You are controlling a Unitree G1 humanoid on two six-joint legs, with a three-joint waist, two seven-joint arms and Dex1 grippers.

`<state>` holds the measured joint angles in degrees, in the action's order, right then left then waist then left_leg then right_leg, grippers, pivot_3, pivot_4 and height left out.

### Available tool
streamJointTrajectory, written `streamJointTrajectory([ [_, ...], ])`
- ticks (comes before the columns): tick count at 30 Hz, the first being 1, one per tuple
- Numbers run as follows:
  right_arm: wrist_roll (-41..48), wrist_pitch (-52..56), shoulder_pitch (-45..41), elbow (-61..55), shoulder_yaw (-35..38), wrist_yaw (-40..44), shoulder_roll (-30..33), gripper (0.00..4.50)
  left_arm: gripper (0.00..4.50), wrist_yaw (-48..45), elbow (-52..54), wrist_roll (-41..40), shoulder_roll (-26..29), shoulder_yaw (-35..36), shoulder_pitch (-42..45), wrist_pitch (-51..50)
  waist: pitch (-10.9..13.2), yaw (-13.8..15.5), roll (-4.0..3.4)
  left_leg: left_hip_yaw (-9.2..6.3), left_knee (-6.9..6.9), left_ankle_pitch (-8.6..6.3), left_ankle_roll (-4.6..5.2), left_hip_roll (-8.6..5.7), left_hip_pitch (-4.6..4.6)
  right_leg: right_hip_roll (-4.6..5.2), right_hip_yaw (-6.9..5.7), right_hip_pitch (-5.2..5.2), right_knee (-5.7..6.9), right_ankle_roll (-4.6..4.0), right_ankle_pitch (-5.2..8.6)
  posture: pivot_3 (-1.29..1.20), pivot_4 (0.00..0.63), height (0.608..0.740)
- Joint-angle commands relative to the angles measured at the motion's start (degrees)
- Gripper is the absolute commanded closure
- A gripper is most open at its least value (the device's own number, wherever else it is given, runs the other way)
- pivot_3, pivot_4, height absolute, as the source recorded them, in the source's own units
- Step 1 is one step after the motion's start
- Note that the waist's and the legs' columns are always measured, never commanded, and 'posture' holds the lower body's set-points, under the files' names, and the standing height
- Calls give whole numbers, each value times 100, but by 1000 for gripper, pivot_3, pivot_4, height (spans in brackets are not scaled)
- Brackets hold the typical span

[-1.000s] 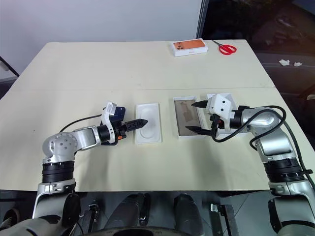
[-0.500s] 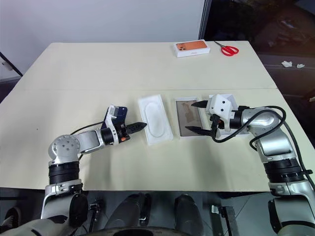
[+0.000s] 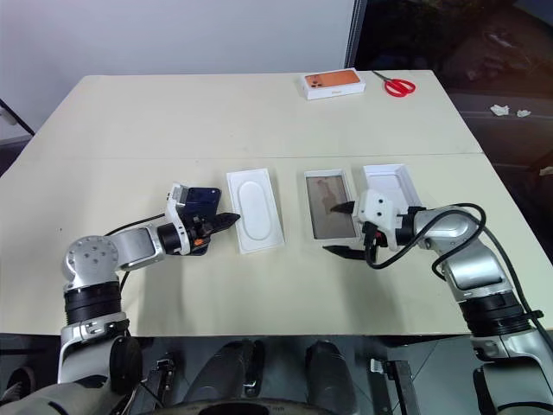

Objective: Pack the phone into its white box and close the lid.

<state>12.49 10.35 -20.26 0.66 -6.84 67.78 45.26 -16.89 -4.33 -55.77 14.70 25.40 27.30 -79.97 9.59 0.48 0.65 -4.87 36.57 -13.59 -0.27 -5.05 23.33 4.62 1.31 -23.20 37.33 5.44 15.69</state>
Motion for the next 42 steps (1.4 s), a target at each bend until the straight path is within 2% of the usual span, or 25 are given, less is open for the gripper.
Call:
streamJointTrajectory([
  [1,19,272,-120,-109,-45,135,104,0,4478,5,121,-203,119,165,66,-151,0,10,1,0,0,0,-1,0,0,0,0,0,0,0,0,0,150,740],
  [4,-244,200,-319,229,-246,233,117,0,4478,-60,235,-213,194,155,20,-171,2,11,3,0,0,0,0,0,1,1,0,0,-1,0,0,0,150,740],
  [7,-220,405,-471,367,-385,500,117,855,4500,-2,258,-238,213,226,90,-176,2,10,4,0,0,0,-1,0,1,1,0,-1,-1,0,0,0,150,740],
  [14,-515,141,-670,695,-598,562,16,4461,4500,19,427,-337,302,264,176,-84,4,8,6,-1,-1,4,-8,0,2,1,0,-2,-1,0,0,0,150,740],
  [18,-373,354,-591,247,-689,573,-186,4461,4500,46,530,-509,329,361,263,-78,5,2,8,-1,-1,8,-15,0,2,1,2,-2,-1,0,0,0,150,740],
  [24,-177,1009,-405,-896,-947,171,-859,4461,4500,326,305,-826,290,699,604,-208,8,-8,13,-6,-2,12,-23,2,6,-1,1,-9,1,0,0,0,150,740],
  [29,-177,1284,-403,-1109,-1171,-34,-1165,4461,4500,494,242,-1044,219,717,673,-308,10,17,18,-6,0,12,-24,0,6,1,0,-7,0,0,0,0,150,740],
  [32,-111,1324,-428,-1143,-1184,-10,-1209,3576,4500,587,244,-1093,172,651,639,-341,11,13,19,-6,1,12,-23,-1,6,2,0,-7,0,0,0,0,150,740],
  [37,-55,1087,-414,-1284,-911,96,-858,1023,4500,580,355,-1174,109,516,517,-431,12,12,20,-5,0,9,-19,-2,6,1,-1,-7,0,0,0,0,150,740],
  [42,570,1302,-309,-1243,-132,448,-244,1023,4500,553,433,-1213,57,317,460,-450,13,18,22,-5,0,1,-4,-2,6,2,-3,-6,-1,0,0,0,150,740],
])
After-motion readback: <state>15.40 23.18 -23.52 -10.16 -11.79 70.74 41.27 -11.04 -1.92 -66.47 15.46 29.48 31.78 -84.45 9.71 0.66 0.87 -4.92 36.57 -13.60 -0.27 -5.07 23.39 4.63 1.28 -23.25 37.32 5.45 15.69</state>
